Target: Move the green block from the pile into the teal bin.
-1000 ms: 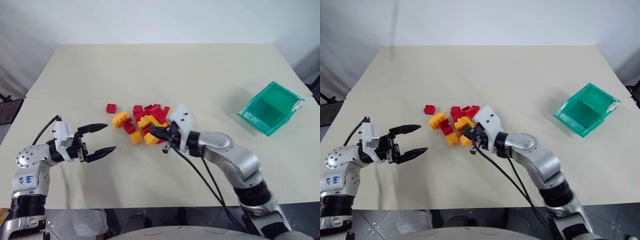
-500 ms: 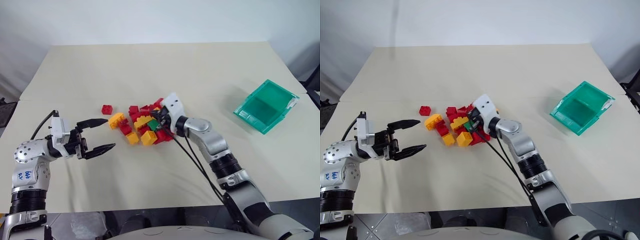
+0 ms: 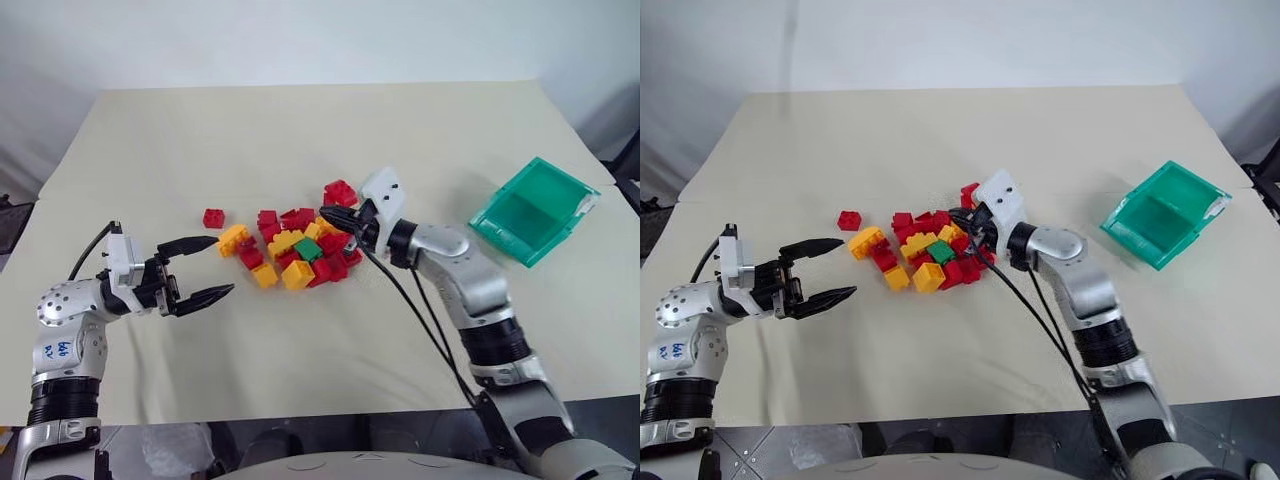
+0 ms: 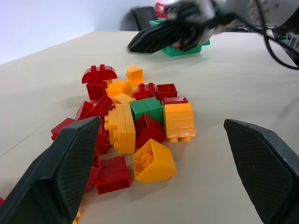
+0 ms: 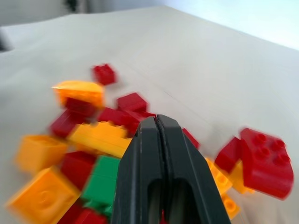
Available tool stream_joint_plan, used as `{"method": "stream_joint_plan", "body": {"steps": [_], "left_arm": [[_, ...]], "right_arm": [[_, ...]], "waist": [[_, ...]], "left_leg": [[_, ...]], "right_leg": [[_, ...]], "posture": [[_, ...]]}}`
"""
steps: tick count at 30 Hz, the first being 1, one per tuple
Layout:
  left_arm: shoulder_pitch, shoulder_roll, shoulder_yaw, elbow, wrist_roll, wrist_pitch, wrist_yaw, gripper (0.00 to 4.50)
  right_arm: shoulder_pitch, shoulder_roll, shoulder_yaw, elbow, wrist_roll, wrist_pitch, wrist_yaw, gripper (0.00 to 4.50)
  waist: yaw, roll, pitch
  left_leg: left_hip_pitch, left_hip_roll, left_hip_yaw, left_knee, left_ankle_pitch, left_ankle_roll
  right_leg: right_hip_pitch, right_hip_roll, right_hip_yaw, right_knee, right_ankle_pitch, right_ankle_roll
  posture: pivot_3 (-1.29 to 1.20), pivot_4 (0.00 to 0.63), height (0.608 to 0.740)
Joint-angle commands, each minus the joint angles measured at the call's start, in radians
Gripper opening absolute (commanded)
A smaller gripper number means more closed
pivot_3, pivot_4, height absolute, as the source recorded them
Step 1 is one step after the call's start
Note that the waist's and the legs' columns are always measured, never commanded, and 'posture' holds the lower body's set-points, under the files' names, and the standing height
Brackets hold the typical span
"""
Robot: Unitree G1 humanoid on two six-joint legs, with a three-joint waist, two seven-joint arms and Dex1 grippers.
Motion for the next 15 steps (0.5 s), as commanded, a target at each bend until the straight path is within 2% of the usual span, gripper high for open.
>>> {"method": "stream_joint_plan", "body": {"steps": [1,7,11,15], "left_arm": [[-0.018,-0.002,0.006,-0.009,-0.006,-0.013,0.003,4.5],[-0.014,-0.003,0.01,-0.01,-0.008,-0.016,0.005,4.5],[-0.004,-0.003,0.012,-0.016,-0.009,-0.016,0.008,4.5],[-0.005,-0.003,0.013,-0.021,-0.009,-0.015,0.014,4.5]], "right_arm": [[-0.011,-0.074,-0.002,-0.088,0.042,0.077,0.092,0.97],[-0.012,-0.178,-0.024,-0.155,0.068,0.143,0.155,3.01],[-0.016,-0.216,0.013,-0.153,0.039,0.174,0.161,4.41],[-0.043,-0.177,0.033,-0.134,0.031,0.2,0.136,4.46]], "waist": [[0.0,0.0,0.0],[-0.001,0.0,0.0],[-0.001,0.0,0.0],[-0.002,0.0,0.0]], "left_leg": [[0.0,0.0,0.0,0.0,0.0,0.0],[-0.001,0.0,0.001,0.0,0.0,0.0],[-0.001,0.0,0.002,0.0,0.0,0.0],[0.0,0.0,0.002,0.0,0.0,0.0]], "right_leg": [[0.0,0.0,0.0,0.0,0.0,0.0],[-0.001,0.0,0.0,0.0,0.0,0.0],[-0.001,0.0,0.001,0.0,0.0,0.0],[-0.001,0.0,0.001,0.001,0.0,0.0]], "posture": [[0.0,0.15,0.74],[0.0,0.15,0.74],[0.0,0.15,0.74],[0.0,0.15,0.74]]}}
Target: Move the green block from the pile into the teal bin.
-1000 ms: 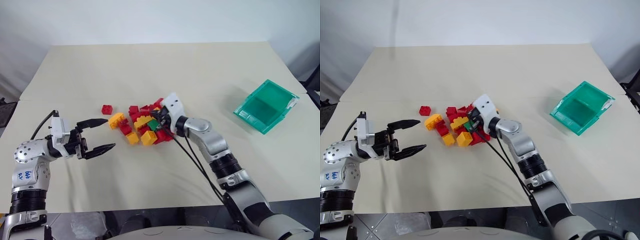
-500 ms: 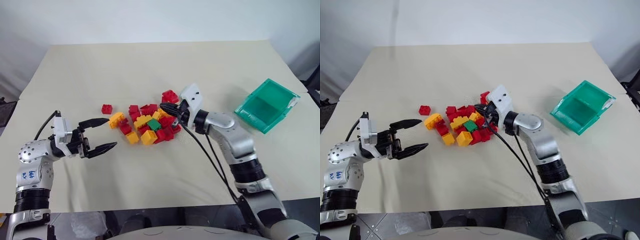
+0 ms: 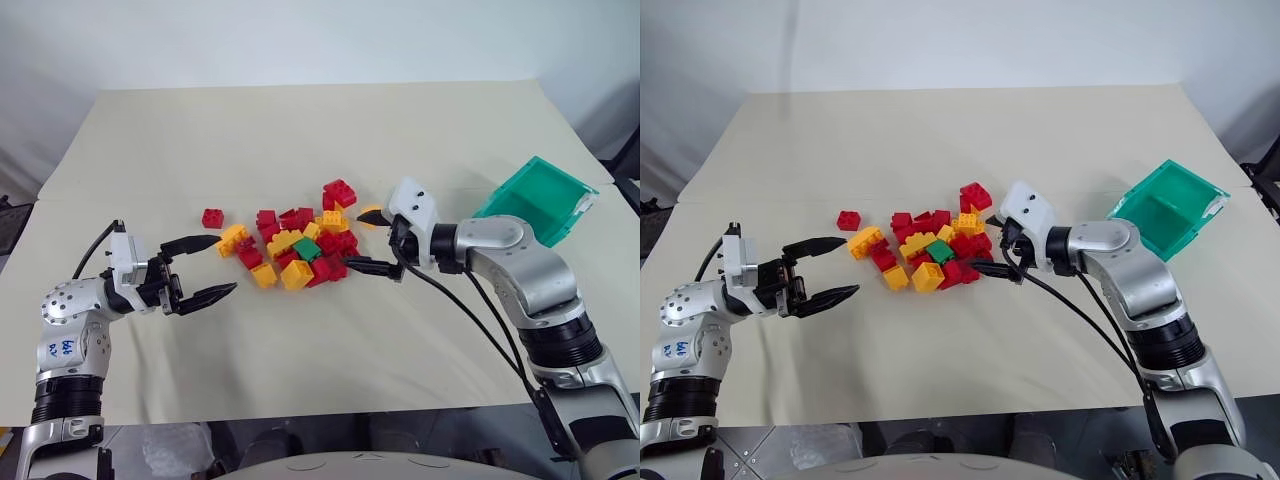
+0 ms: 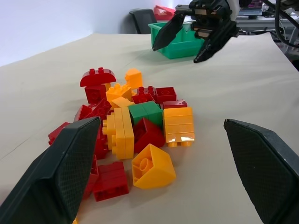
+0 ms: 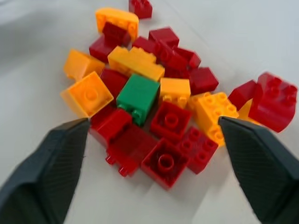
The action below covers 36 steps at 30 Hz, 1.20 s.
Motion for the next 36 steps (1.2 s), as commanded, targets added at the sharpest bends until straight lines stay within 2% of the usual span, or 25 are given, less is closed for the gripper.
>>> {"method": "stream_joint_plan", "body": {"steps": [1,6,15,24,32,36], "left_arm": [[0.002,0.002,0.016,-0.024,-0.01,-0.014,0.005,4.5],[0.008,0.003,0.016,-0.031,-0.01,-0.014,0.008,4.5],[0.032,-0.004,0.021,-0.057,-0.011,-0.022,0.027,4.5],[0.091,-0.004,0.037,-0.112,-0.022,-0.021,0.057,4.5],[0.116,-0.006,0.04,-0.14,-0.025,-0.017,0.076,4.5],[0.114,-0.008,0.037,-0.142,-0.024,-0.016,0.081,4.5]], "right_arm": [[-0.04,0.029,0.009,-0.005,-0.014,0.01,-0.03,4.46],[-0.119,0.094,0.084,0.091,-0.074,0.097,-0.091,4.46],[-0.205,0.228,0.19,0.228,-0.135,0.089,-0.089,4.46],[-0.23,0.235,0.283,0.234,-0.191,0.144,-0.07,4.46],[-0.218,0.214,0.301,0.211,-0.213,0.238,-0.078,4.46],[-0.229,0.262,0.26,0.242,-0.203,0.28,-0.107,4.46]], "waist": [[-0.001,0.0,0.0],[-0.001,0.0,0.0],[-0.002,0.0,0.0],[-0.005,-0.001,-0.001],[-0.004,-0.002,-0.001],[-0.008,-0.002,-0.002]], "left_leg": [[0.0,0.0,0.0,0.0,0.0,0.0],[0.0,0.0,0.0,0.001,0.0,0.0],[-0.001,0.0,0.0,0.001,0.0,0.0],[0.0,0.0,0.0,0.001,0.0,-0.001],[0.001,0.0,0.001,0.001,0.0,-0.001],[0.001,0.001,0.002,0.001,0.0,-0.001]], "right_leg": [[0.0,0.0,0.0,0.0,0.0,0.0],[-0.001,0.0,0.001,0.001,0.0,0.0],[-0.001,0.0,0.0,0.002,0.0,0.0],[-0.001,0.0,0.001,0.003,0.0,0.0],[-0.001,0.0,0.002,0.003,0.0,0.0],[-0.001,0.0,0.003,0.003,0.0,0.0]], "posture": [[0.0,0.15,0.74],[0.0,0.15,0.74],[0.0,0.15,0.74],[0.0,0.15,0.74],[0.0,0.15,0.74],[0.0,0.15,0.74]]}}
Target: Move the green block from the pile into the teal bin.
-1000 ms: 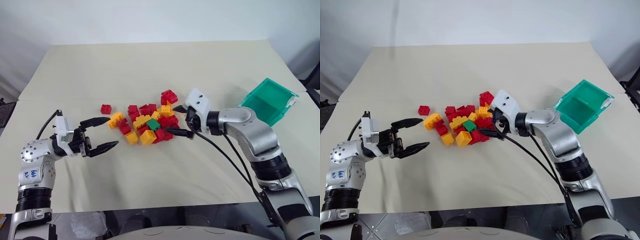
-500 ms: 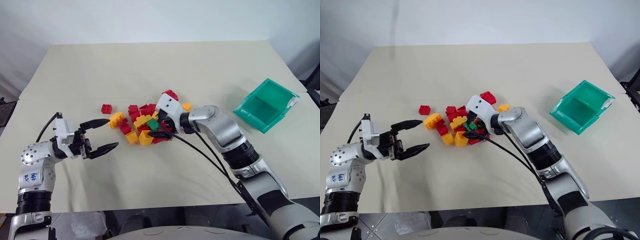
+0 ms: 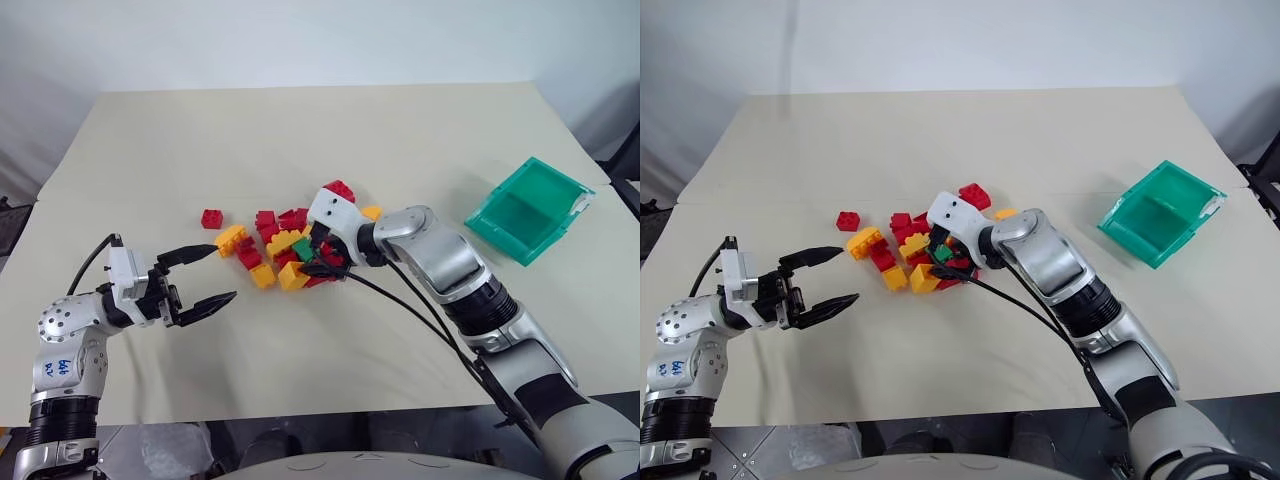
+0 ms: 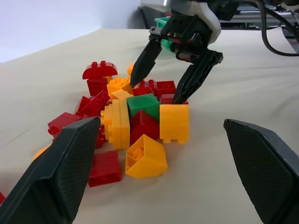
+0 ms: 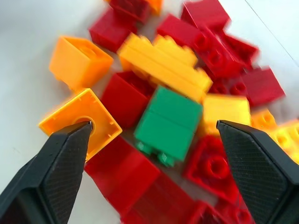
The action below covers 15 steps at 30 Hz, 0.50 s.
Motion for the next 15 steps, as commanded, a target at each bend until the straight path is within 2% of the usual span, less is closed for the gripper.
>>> {"method": "stream_joint_plan", "body": {"steps": [1,4,8,15], "left_arm": [[0.001,-0.003,0.022,-0.025,-0.021,-0.009,0.009,4.5],[-0.003,-0.004,0.021,-0.024,-0.021,-0.008,0.011,4.5],[-0.011,-0.001,0.021,-0.014,-0.02,-0.009,0.012,4.5],[-0.018,-0.005,0.019,0.0,-0.015,-0.013,0.014,4.5]], "right_arm": [[0.006,0.043,-0.004,0.029,0.008,0.033,-0.018,4.46],[-0.002,0.053,-0.021,0.013,0.021,0.038,-0.009,4.46],[0.003,0.016,-0.044,-0.106,0.09,0.092,0.058,4.46],[-0.002,0.05,-0.047,-0.007,0.071,0.064,-0.011,4.46]], "waist": [[-0.005,0.001,0.0],[-0.011,0.0,0.0],[-0.011,0.0,0.0],[-0.008,0.0,0.0]], "left_leg": [[0.0,0.0,0.0,0.0,0.0,0.0],[0.0,0.0,0.002,0.0,0.0,0.0],[0.0,0.0,0.001,0.0,0.0,0.0],[-0.001,0.0,0.001,0.0,0.0,0.0]], "right_leg": [[0.0,0.0,0.0,0.0,0.0,0.0],[-0.001,0.001,0.001,0.001,0.0,0.0],[-0.002,0.001,0.002,0.0,0.0,0.0],[-0.002,0.0,0.002,0.0,0.0,0.0]], "posture": [[0.0,0.15,0.74],[0.0,0.15,0.74],[0.0,0.15,0.74],[0.0,0.15,0.74]]}}
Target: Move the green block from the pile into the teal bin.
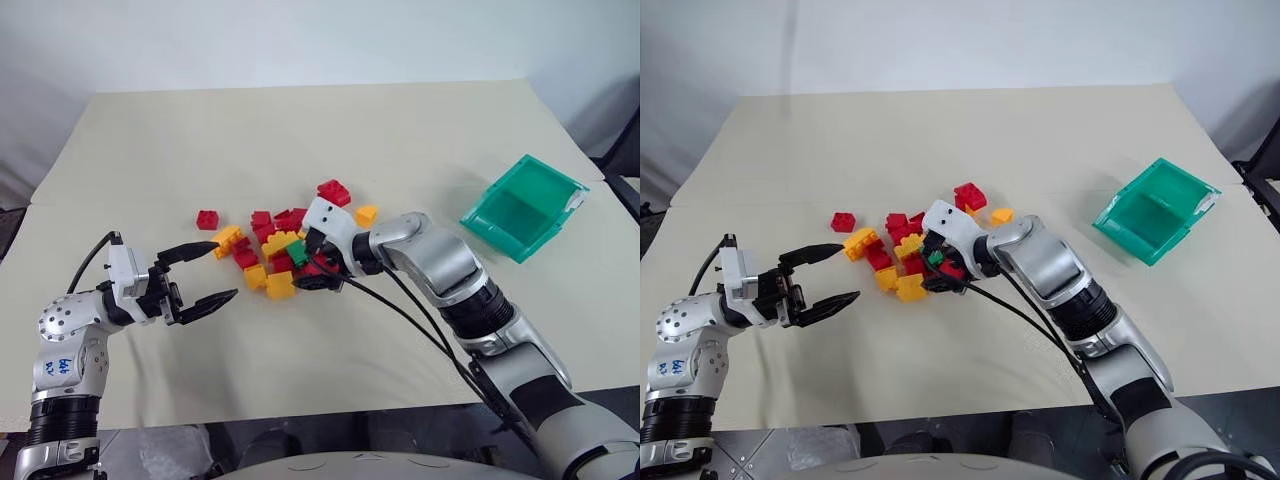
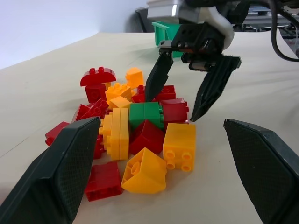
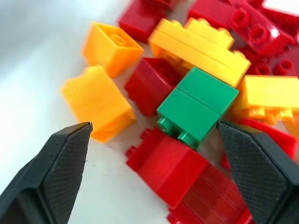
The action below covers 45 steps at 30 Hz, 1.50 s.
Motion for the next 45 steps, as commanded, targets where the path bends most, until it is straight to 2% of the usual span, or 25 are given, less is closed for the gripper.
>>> {"method": "stream_joint_plan", "body": {"steps": [1,12,16,22,23,36,38,41,45], "left_arm": [[-0.013,-0.004,0.018,-0.002,-0.015,-0.014,0.004,4.5],[-0.013,-0.012,0.016,-0.005,-0.01,-0.021,0.014,4.5],[-0.005,-0.013,0.02,-0.014,-0.012,-0.021,0.018,4.5],[-0.002,-0.012,0.019,-0.025,-0.016,-0.015,0.017,4.5],[-0.003,-0.013,0.017,-0.028,-0.017,-0.013,0.017,4.5],[-0.092,-0.045,-0.095,-0.114,-0.004,0.064,0.037,4.5],[-0.133,-0.075,-0.142,-0.115,0.028,0.069,0.065,4.5],[-0.196,-0.13,-0.207,-0.125,0.072,0.084,0.117,4.5],[-0.257,-0.182,-0.25,-0.102,0.127,0.105,0.197,4.5]], "right_arm": [[-0.014,0.031,-0.021,0.029,0.0,-0.021,-0.024,4.46],[-0.088,0.142,-0.002,0.229,-0.04,-0.084,-0.08,4.46],[-0.072,0.124,0.014,0.203,-0.045,-0.087,-0.06,3.65],[-0.039,0.064,-0.014,0.113,-0.03,-0.082,-0.031,1.66],[-0.031,0.051,-0.025,0.092,-0.025,-0.087,-0.027,1.45],[0.106,-0.081,-0.335,-0.17,0.149,-0.17,0.003,1.46],[0.148,-0.152,-0.415,-0.194,0.152,-0.237,0.012,1.46],[0.219,-0.262,-0.573,-0.192,0.135,-0.246,-0.062,1.46],[0.305,-0.38,-0.673,-0.159,0.073,-0.248,-0.159,1.46]], "waist": [[0.0,0.0,0.0],[-0.001,0.0,0.0],[-0.001,0.0,0.0],[-0.001,0.0,0.0],[-0.001,0.0,0.0],[0.013,0.0,0.0],[0.015,0.0,0.0],[0.04,0.0,0.0],[0.04,0.0,0.0]], "left_leg": [[0.0,0.0,0.0,0.0,0.0,0.0],[0.0,0.0,0.0,0.0,0.0,0.0],[0.0,0.0,0.0,0.0,0.0,0.0],[0.0,0.0,0.0,0.0,0.0,0.0],[0.0,0.0,0.0,0.0,0.0,0.0],[-0.001,-0.001,0.0,0.0,0.0,0.0],[-0.001,-0.002,0.0,0.0,0.0,0.0],[-0.001,-0.003,-0.001,0.0,0.0,0.0],[-0.002,-0.004,0.002,0.0,0.0,0.002]], "right_leg": [[0.0,0.0,0.0,0.0,0.0,0.0],[0.0,0.0,0.0,0.0,0.0,0.0],[0.0,0.0,0.0,0.0,0.0,0.0],[0.0,0.0,0.0,0.0,0.0,0.0],[0.0,0.0,0.0,0.0,0.0,0.0],[0.0,-0.001,0.0,-0.001,0.0,0.0],[0.0,0.0,0.0,-0.001,0.0,0.0],[0.0,-0.001,-0.001,-0.001,0.0,0.0],[0.0,-0.001,0.001,-0.002,0.001,0.001]], "posture": [[0.0,0.15,0.74],[0.0,0.15,0.74],[0.0,0.15,0.74],[0.0,0.15,0.74],[0.0,0.15,0.74],[0.0,0.15,0.74],[0.0,0.15,0.74],[0.0,0.15,0.74],[0.0,0.15,0.74]]}}
